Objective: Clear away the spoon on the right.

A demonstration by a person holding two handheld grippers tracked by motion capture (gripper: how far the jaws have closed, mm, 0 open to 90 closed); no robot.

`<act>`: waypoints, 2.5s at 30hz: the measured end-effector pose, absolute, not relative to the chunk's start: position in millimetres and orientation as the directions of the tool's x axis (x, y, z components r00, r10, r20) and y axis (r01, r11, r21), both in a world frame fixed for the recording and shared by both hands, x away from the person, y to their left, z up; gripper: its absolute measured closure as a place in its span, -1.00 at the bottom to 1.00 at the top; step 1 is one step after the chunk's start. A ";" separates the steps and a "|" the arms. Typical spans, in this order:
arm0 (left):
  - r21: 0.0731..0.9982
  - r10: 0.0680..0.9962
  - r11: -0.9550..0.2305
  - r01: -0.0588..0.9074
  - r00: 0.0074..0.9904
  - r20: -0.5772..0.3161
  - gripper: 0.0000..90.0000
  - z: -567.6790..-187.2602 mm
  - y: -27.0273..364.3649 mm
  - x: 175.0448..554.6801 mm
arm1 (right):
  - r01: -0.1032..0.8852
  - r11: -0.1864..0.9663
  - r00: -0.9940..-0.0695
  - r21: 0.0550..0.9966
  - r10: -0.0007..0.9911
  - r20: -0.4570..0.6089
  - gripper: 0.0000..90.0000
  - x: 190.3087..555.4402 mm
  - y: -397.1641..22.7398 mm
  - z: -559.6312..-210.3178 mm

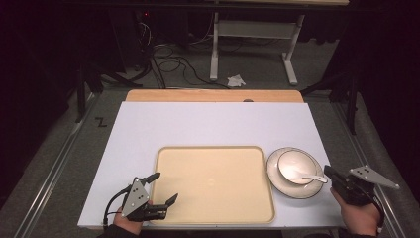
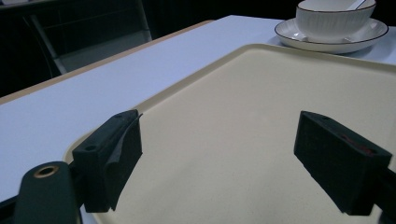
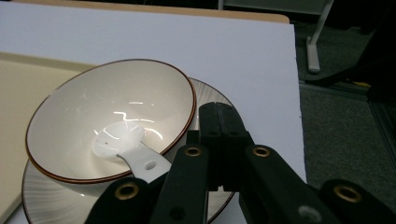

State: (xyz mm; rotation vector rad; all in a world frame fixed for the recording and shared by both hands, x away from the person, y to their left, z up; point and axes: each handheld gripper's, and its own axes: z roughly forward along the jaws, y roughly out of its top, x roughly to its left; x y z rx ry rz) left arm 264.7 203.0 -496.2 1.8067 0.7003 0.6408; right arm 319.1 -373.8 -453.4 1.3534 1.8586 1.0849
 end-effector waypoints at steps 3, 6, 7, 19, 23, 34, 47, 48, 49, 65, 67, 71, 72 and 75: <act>0.946 0.721 -0.281 0.160 0.686 0.098 -0.65 -496.2 203.1 264.5 | 0.443 0.129 -0.322 0.887 0.946 0.024 0.95 312.1 -375.3 -447.1; 0.946 0.721 -0.281 0.159 0.686 0.099 -0.65 -496.0 203.2 264.5 | 0.429 0.103 -0.332 0.897 0.942 0.050 0.85 307.3 -375.3 -443.4; 0.946 0.721 -0.281 0.159 0.686 0.099 -0.65 -496.0 203.1 264.4 | 0.428 0.098 -0.341 0.899 0.938 0.060 0.81 306.3 -375.4 -443.3; 0.947 0.720 -0.280 0.155 0.687 0.101 -0.65 -495.7 203.0 264.1 | 0.467 0.026 -0.351 0.884 0.923 0.158 0.30 302.3 -372.6 -452.1; 0.947 0.718 -0.282 0.156 0.688 0.101 -0.65 -495.7 202.7 264.1 | 0.496 -0.012 -0.360 0.868 0.907 0.218 0.21 303.5 -375.7 -458.5; 0.946 0.715 -0.285 0.154 0.691 0.104 -0.65 -495.6 202.5 264.0 | 0.549 -0.033 -0.389 0.835 0.874 0.290 0.28 304.8 -375.9 -466.1; 0.945 0.714 -0.287 0.154 0.692 0.104 -0.65 -495.7 202.2 264.0 | 0.562 -0.057 -0.398 0.825 0.856 0.330 0.50 304.1 -381.6 -467.9; 0.945 0.714 -0.287 0.155 0.692 0.103 -0.65 -495.7 202.3 264.0 | 0.564 -0.056 -0.397 0.824 0.856 0.330 0.52 304.0 -381.6 -468.0; 0.945 0.714 -0.287 0.155 0.692 0.103 -0.65 -495.7 202.3 264.0 | 0.564 -0.056 -0.397 0.824 0.856 0.330 0.52 304.0 -381.6 -468.0; 0.946 0.716 -0.285 0.153 0.690 0.104 -0.65 -495.5 202.6 263.9 | 0.567 -0.014 -0.446 0.824 0.836 0.321 0.73 300.8 -380.9 -467.0; 0.946 0.716 -0.285 0.154 0.690 0.104 -0.65 -495.5 202.6 263.9 | 0.566 -0.010 -0.449 0.824 0.835 0.318 0.73 300.7 -380.3 -466.8; 0.946 0.715 -0.286 0.154 0.691 0.103 -0.65 -495.6 202.5 263.9 | 0.564 0.008 -0.464 0.826 0.830 0.309 0.75 300.3 -378.8 -465.9; 0.946 0.715 -0.285 0.155 0.691 0.103 -0.65 -495.6 202.4 263.9 | 0.564 0.015 -0.473 0.826 0.826 0.307 0.76 299.9 -377.6 -465.4; 0.946 0.716 -0.285 0.155 0.691 0.102 -0.65 -495.7 202.4 263.8 | 0.563 0.018 -0.478 0.826 0.823 0.308 0.77 300.0 -377.3 -465.3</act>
